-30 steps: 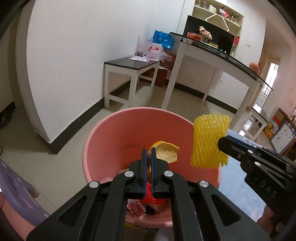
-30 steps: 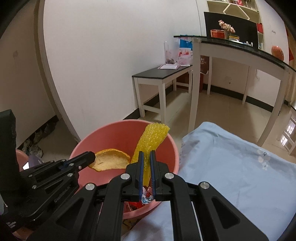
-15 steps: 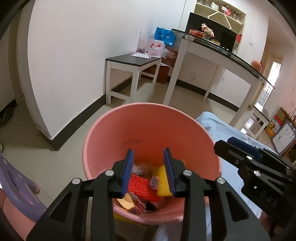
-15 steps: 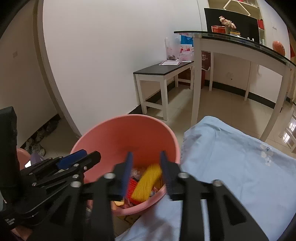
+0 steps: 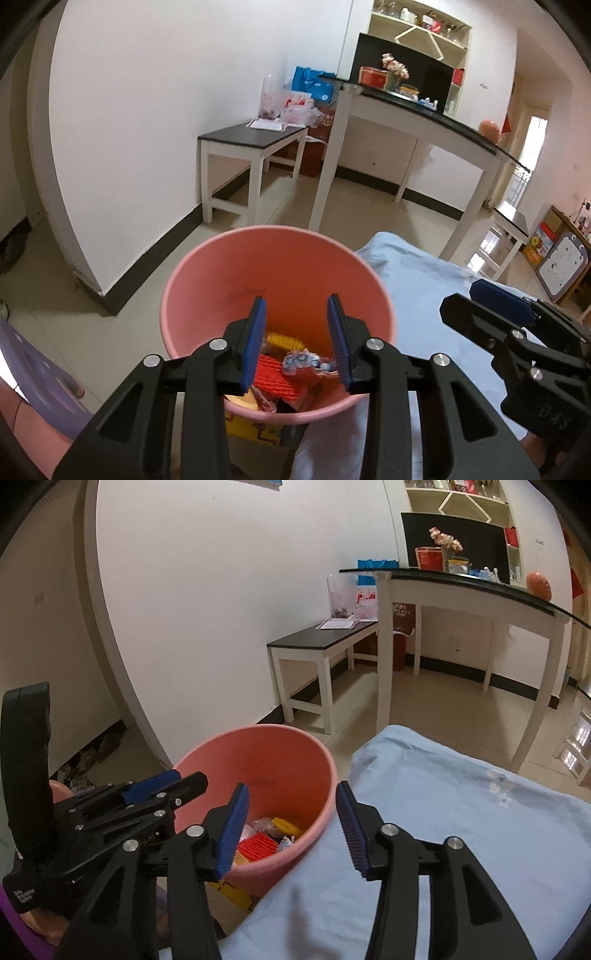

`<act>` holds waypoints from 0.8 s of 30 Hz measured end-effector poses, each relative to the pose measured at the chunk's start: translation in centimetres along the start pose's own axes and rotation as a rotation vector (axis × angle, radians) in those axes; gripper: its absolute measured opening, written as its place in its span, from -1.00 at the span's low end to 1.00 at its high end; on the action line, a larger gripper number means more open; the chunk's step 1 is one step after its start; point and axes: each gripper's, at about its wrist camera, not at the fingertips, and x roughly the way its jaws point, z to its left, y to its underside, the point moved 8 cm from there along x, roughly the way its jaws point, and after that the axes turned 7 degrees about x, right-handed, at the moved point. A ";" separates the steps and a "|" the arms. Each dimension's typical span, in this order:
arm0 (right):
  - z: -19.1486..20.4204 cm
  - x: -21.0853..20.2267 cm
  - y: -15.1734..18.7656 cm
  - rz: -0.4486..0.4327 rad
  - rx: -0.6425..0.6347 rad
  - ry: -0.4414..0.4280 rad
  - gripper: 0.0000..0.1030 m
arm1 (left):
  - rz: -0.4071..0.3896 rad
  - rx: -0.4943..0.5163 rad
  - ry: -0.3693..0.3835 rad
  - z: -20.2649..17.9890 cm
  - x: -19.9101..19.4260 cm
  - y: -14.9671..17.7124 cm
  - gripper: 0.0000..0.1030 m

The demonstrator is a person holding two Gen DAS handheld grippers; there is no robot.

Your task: Collect trash

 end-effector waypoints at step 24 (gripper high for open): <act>-7.9 -9.4 4.1 -0.051 0.079 0.190 0.30 | 0.015 0.103 0.108 -11.3 -2.7 2.6 -0.33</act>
